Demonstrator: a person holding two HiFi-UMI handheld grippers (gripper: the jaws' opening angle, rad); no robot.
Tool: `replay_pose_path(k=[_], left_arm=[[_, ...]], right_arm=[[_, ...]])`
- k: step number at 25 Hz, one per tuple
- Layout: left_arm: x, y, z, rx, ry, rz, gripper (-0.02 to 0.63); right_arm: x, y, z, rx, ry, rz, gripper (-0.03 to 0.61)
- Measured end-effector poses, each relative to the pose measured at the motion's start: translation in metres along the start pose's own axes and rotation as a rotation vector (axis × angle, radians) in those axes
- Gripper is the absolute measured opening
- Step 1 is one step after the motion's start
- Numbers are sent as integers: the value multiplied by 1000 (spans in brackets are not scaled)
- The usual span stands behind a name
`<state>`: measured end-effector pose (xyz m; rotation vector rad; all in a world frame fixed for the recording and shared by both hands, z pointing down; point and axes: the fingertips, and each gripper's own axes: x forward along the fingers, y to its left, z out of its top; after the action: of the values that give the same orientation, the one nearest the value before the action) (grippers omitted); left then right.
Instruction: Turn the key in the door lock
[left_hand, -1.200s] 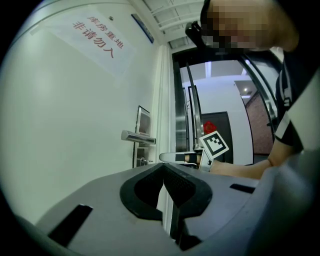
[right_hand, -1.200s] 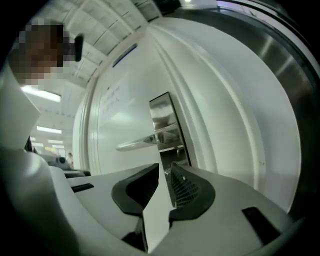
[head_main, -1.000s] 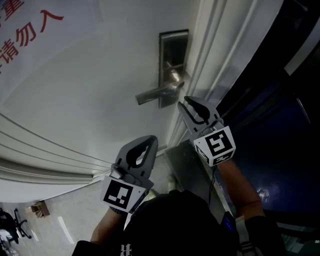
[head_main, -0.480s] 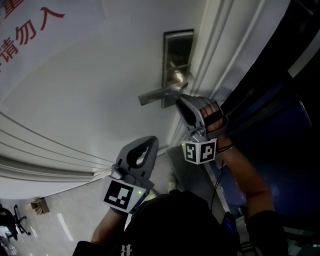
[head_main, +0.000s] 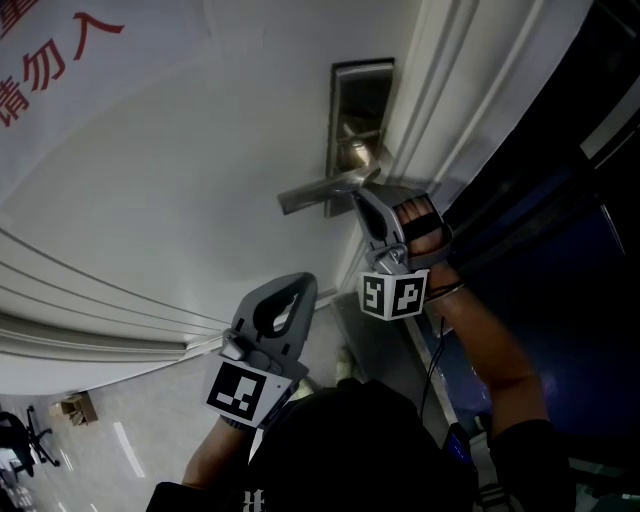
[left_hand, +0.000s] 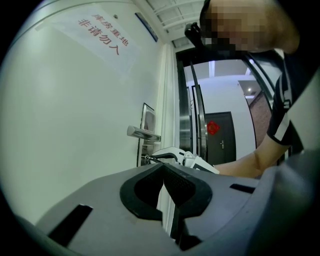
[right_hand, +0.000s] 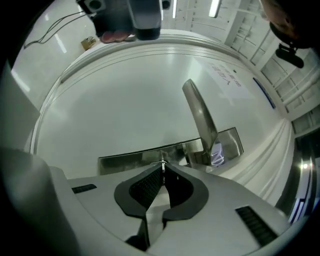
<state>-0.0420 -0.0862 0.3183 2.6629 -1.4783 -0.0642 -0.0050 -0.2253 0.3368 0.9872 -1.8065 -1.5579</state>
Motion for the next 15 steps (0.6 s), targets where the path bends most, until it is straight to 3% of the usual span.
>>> replay_pose_path(k=[5,10,15], left_arm=[[1,2,0,-5,0,2,6],[2,1,1,-5,-5,-10,7],[2,0,1,-3,-2,-14,8]], right_arm=[[0,-4,-1,193,20,2,28],[1,-7,-3,536,44,11,20],[2,-11,-4,772,61,3,20]])
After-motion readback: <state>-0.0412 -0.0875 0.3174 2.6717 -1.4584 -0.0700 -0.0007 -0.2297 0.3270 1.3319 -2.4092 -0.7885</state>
